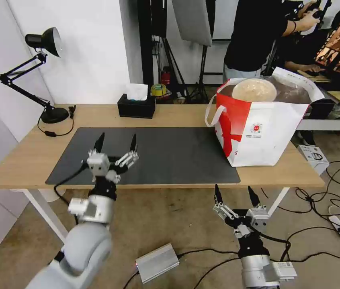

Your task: Pick up the trash from the table and place it into the takeout bag.

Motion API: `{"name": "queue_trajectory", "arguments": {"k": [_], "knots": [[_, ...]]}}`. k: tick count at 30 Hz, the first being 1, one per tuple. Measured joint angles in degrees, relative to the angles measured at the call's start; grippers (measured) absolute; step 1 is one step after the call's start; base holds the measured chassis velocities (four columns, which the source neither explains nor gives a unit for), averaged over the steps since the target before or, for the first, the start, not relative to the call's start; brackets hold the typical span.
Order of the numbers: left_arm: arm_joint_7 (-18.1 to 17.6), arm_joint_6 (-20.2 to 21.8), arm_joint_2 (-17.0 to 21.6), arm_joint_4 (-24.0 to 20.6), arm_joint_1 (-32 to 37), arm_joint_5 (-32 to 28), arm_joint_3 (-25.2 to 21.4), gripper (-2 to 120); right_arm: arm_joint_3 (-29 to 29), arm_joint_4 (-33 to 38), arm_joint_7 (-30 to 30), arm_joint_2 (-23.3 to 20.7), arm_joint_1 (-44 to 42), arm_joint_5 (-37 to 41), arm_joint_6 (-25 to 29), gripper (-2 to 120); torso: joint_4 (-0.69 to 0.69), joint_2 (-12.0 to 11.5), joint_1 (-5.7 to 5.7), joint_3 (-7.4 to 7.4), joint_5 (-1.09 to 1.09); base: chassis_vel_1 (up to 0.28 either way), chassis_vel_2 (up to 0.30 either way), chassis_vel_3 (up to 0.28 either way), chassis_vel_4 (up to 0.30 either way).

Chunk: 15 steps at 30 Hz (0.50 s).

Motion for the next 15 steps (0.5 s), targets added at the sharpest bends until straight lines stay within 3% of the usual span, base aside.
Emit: {"name": "queue_trajectory", "arguments": {"k": [15], "knots": [[0.5, -6.8, -5.8, -1.7, 12.0, 10.8, -4.5, 100, 0.0, 0.0, 0.0, 0.0, 0.0, 0.0, 0.0, 100, 0.0, 0.0, 0.0, 0.0, -0.01, 0.0, 0.0, 0.0, 0.0]]}}
